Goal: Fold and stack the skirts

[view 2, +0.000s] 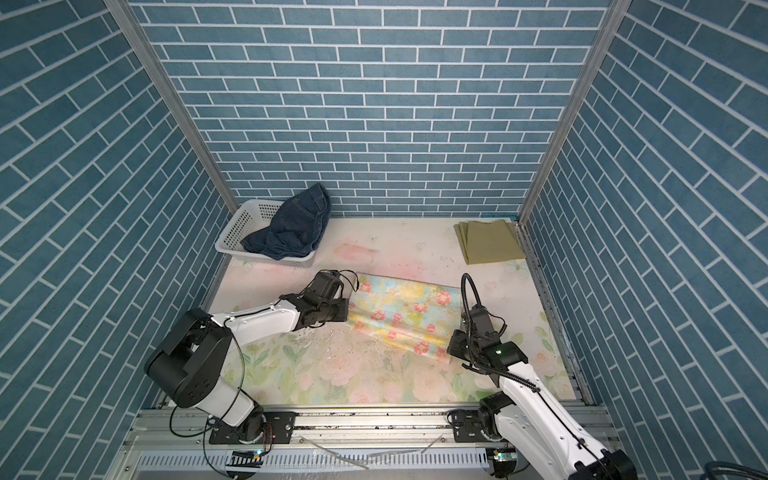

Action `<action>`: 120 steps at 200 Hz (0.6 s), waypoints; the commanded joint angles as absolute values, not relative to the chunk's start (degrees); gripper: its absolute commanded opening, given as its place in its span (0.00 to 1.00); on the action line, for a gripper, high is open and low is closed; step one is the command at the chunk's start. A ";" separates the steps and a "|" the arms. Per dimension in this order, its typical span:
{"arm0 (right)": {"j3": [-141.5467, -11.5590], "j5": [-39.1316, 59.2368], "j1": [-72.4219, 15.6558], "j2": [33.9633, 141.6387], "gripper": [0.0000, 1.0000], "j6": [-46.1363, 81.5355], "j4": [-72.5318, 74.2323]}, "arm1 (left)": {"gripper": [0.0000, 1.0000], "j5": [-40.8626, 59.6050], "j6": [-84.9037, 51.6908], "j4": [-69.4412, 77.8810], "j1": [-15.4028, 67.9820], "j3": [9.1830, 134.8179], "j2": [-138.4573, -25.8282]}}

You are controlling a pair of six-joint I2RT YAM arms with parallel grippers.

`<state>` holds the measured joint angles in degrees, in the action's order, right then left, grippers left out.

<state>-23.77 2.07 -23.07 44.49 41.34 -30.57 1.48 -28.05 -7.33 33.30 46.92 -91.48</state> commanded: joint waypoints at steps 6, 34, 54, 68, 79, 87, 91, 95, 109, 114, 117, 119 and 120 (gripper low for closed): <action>-25.74 0.80 -22.85 44.28 0.00 42.15 -31.04 | 0.00 -0.73 -25.71 -10.11 33.32 51.49 -91.75; -29.17 0.09 -22.85 44.02 0.00 41.24 -33.15 | 0.00 -2.15 -23.17 -14.08 33.31 55.28 -90.50; -30.50 0.10 -22.90 42.89 0.00 41.26 -34.80 | 0.00 -2.66 -22.17 -15.27 33.31 55.93 -89.01; -31.58 0.06 -22.94 41.72 0.00 41.31 -36.54 | 0.00 -2.92 -21.46 -16.63 33.31 56.40 -88.04; -32.18 0.00 -22.87 40.72 0.00 41.32 -37.78 | 0.00 -3.41 -21.14 -17.19 33.31 56.44 -87.17; -32.45 -0.04 -22.93 40.05 0.00 41.22 -38.53 | 0.00 -3.73 -20.98 -17.25 33.31 56.18 -86.45; -32.58 -0.06 -23.02 39.85 0.00 41.22 -38.89 | 0.00 -3.89 -20.91 -17.23 33.24 55.97 -86.12; -32.61 -0.09 -23.03 39.65 0.00 41.22 -39.21 | 0.00 -3.96 -20.79 -17.18 33.22 55.78 -85.83; -32.22 0.41 -23.16 39.38 0.00 41.24 -39.71 | 0.00 -4.00 -20.76 -16.96 32.81 55.16 -85.36; -32.01 0.66 -23.25 39.34 0.00 41.35 -39.73 | 0.00 -3.99 -20.82 -16.96 32.70 54.96 -85.34; -31.84 0.75 -23.35 39.35 0.00 41.43 -39.73 | 0.00 -3.89 -20.83 -16.92 32.62 54.83 -85.34; -31.69 0.78 -23.42 39.35 0.00 41.47 -39.73 | 0.00 -3.94 -20.83 -16.89 32.61 54.73 -85.39; -31.62 0.79 -23.44 39.32 0.00 41.52 -39.73 | 0.00 -3.95 -20.83 -16.88 32.61 54.70 -85.41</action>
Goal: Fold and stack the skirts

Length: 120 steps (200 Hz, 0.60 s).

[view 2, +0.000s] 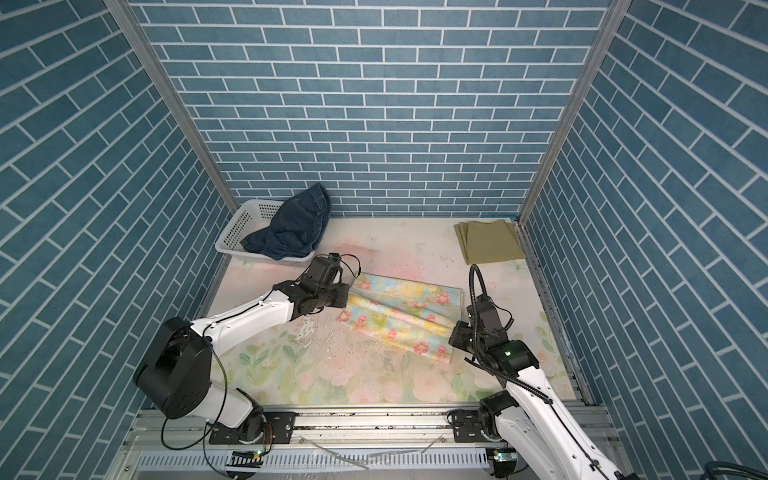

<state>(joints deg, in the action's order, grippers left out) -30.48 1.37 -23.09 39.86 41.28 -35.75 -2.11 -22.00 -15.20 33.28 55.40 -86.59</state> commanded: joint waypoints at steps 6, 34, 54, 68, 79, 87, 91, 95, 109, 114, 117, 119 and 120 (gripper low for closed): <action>-31.13 0.80 -23.81 39.37 0.00 41.69 -39.73 | 0.00 -3.83 -20.77 -16.69 32.52 54.35 -85.49; -28.18 0.29 -25.23 39.43 0.00 42.82 -39.16 | 0.00 -3.08 -21.29 -15.29 32.52 52.59 -86.77; -26.03 0.35 -26.28 39.94 0.00 43.62 -38.67 | 0.00 -2.36 -21.51 -14.51 32.52 51.62 -88.08; -24.46 0.11 -26.80 40.24 0.00 44.19 -38.48 | 0.00 -2.16 -21.52 -14.18 32.52 51.03 -88.87; -23.33 0.10 -27.33 40.38 0.00 44.62 -38.25 | 0.00 -1.62 -21.90 -13.91 32.53 50.57 -89.44; -22.55 0.15 -27.57 40.51 0.00 44.93 -38.21 | 0.00 -0.80 -22.20 -13.28 32.57 50.13 -89.87; -22.32 0.14 -27.66 40.58 0.00 45.06 -38.16 | 0.00 -0.35 -22.33 -12.95 32.52 49.87 -90.06; -22.05 0.11 -27.73 40.61 0.00 45.23 -38.15 | 0.00 0.13 -22.49 -12.70 32.52 49.63 -90.28; -21.62 0.66 -27.97 41.04 0.00 45.58 -37.58 | 0.00 0.46 -23.11 -12.82 32.57 49.06 -91.01; -21.71 0.47 -27.96 41.28 0.04 45.61 -37.73 | 0.00 0.35 -23.27 -13.31 32.54 49.04 -91.19; -21.83 0.42 -27.95 41.39 0.09 45.62 -37.83 | 0.00 0.37 -23.26 -13.58 32.52 48.98 -91.19; -21.98 0.32 -27.95 41.44 0.11 45.62 -37.89 | 0.00 0.36 -23.26 -13.68 32.56 48.96 -91.18; -21.98 0.29 -27.95 41.51 0.12 45.62 -37.89 | 0.00 0.35 -23.28 -13.74 32.54 48.96 -91.20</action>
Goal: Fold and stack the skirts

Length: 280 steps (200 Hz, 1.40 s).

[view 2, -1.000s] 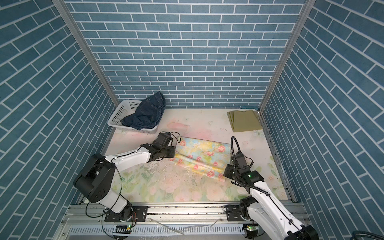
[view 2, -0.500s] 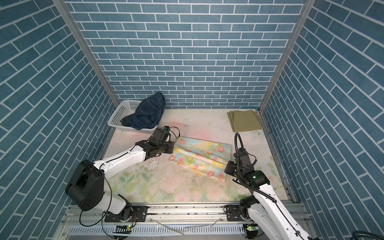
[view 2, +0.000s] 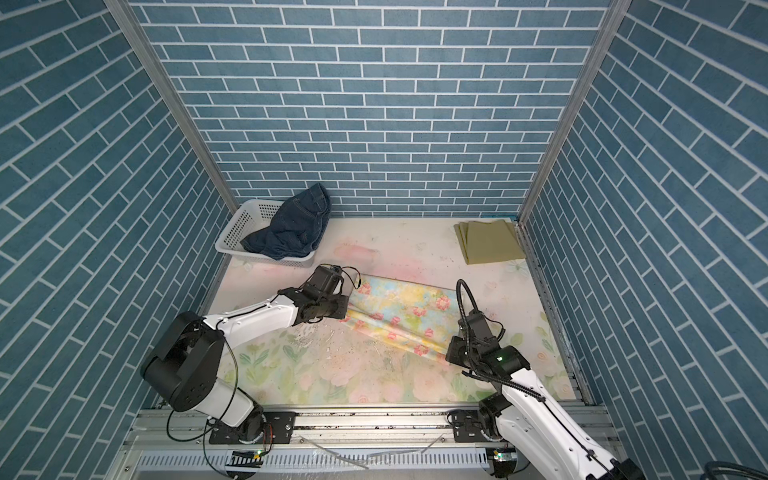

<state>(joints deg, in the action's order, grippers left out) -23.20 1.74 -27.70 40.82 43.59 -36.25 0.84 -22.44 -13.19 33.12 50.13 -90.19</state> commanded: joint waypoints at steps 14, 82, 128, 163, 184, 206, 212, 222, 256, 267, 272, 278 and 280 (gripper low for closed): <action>-22.89 0.01 -28.04 41.71 0.29 45.53 -38.50 | 0.05 -0.47 -23.65 -14.68 32.52 48.79 -90.74; -29.38 -1.85 -27.92 44.51 0.63 45.21 -37.99 | 0.62 -0.64 -23.29 -17.35 32.52 54.29 -89.82; -31.55 -0.86 -27.19 51.36 0.70 45.86 -32.23 | 0.69 1.37 -22.10 -16.62 32.56 58.27 -95.16; -31.24 1.95 -25.27 55.47 0.71 46.49 -27.21 | 0.70 1.81 -21.26 -16.49 32.30 61.24 -101.22; -31.21 2.02 -24.79 57.20 0.71 46.34 -26.27 | 0.70 3.05 -21.41 -16.52 31.75 62.68 -104.39; -30.81 2.22 -24.19 58.74 0.72 46.08 -25.40 | 0.70 3.81 -21.58 -15.94 31.44 62.58 -105.84; -30.57 2.20 -24.15 59.09 0.71 46.08 -25.04 | 0.70 3.91 -21.76 -15.83 31.32 62.41 -106.11; -30.37 2.23 -23.96 59.86 0.72 46.05 -24.35 | 0.68 4.80 -21.86 -15.75 31.05 62.25 -106.78; -30.32 2.88 -23.91 62.63 0.71 46.06 -22.49 | 0.59 7.48 -22.41 -16.16 30.85 61.34 -107.83; -30.32 2.67 -23.92 63.16 0.71 45.97 -21.93 | 0.58 7.69 -22.56 -16.98 30.86 61.10 -108.31; -30.33 2.56 -23.91 63.46 0.71 45.87 -21.89 | 0.57 7.94 -22.77 -17.28 30.86 60.91 -108.59; -30.41 2.41 -23.91 63.74 0.71 45.80 -21.80 | 0.56 8.34 -22.92 -17.71 30.95 60.70 -108.97; -30.41 2.34 -23.91 63.81 0.71 45.79 -21.73 | 0.56 8.39 -22.94 -17.90 30.90 60.72 -109.09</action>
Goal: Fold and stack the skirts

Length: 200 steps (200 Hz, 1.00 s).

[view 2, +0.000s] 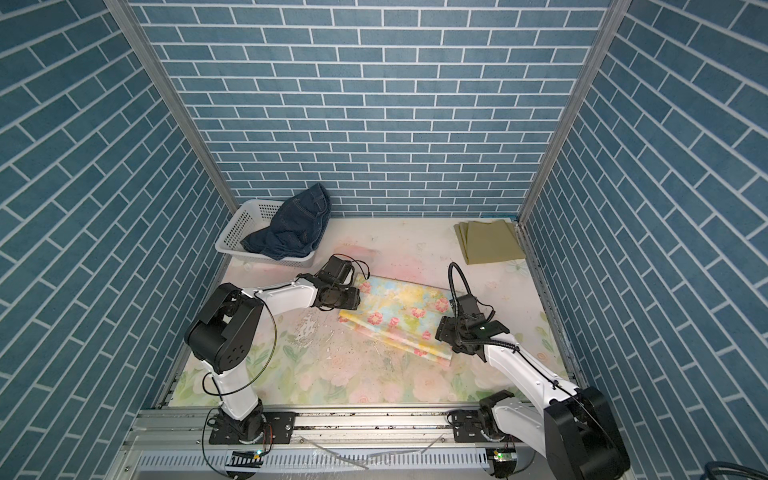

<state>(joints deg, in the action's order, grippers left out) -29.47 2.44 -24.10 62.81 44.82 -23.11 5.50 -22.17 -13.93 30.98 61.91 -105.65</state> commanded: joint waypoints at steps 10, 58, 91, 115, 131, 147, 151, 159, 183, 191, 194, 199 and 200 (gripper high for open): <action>-30.41 2.22 -23.91 64.22 0.71 45.62 -21.40 | 0.55 8.34 -23.49 -18.64 31.03 60.41 -109.86; -29.99 1.89 -23.82 66.35 0.72 45.00 -19.70 | 0.31 7.06 -25.24 -19.41 33.08 59.49 -114.56; -29.71 1.56 -23.82 65.89 0.71 44.67 -19.61 | 0.00 3.96 -26.60 -20.32 34.63 60.47 -118.01; -30.38 0.74 -23.82 65.15 0.71 43.66 -20.96 | 0.00 1.60 -26.98 -21.29 34.63 60.65 -115.53; -30.80 0.05 -23.82 64.37 0.72 43.27 -21.76 | 0.00 -1.35 -26.65 -22.83 34.56 60.77 -111.98; -31.63 -0.85 -23.88 63.74 0.71 42.49 -22.76 | 0.00 -4.16 -25.80 -25.11 34.30 61.34 -108.88; -31.93 -1.11 -23.82 63.69 0.71 42.31 -23.08 | 0.00 -4.45 -25.63 -25.49 34.23 61.43 -108.18; -32.46 -1.23 -23.82 63.61 0.71 42.04 -23.52 | 0.00 -5.06 -25.35 -26.04 34.04 61.35 -106.91; -33.97 -0.93 -23.86 64.14 0.71 41.18 -23.86 | 0.00 -5.76 -25.29 -26.30 33.93 59.77 -103.36; -34.50 -0.80 -23.82 64.66 0.71 40.97 -23.78 | 0.00 -5.72 -25.47 -26.37 33.88 59.07 -102.39; -34.68 -0.77 -23.84 64.95 0.71 40.96 -23.70 | 0.00 -5.67 -25.61 -26.29 33.91 58.72 -102.02; -34.84 -0.55 -23.88 65.23 0.71 40.97 -23.50 | 0.00 -5.62 -25.79 -26.07 33.97 58.06 -101.30; -34.91 -0.54 -23.85 65.31 0.71 40.96 -23.40 | 0.00 -5.58 -25.86 -25.96 33.95 57.86 -101.14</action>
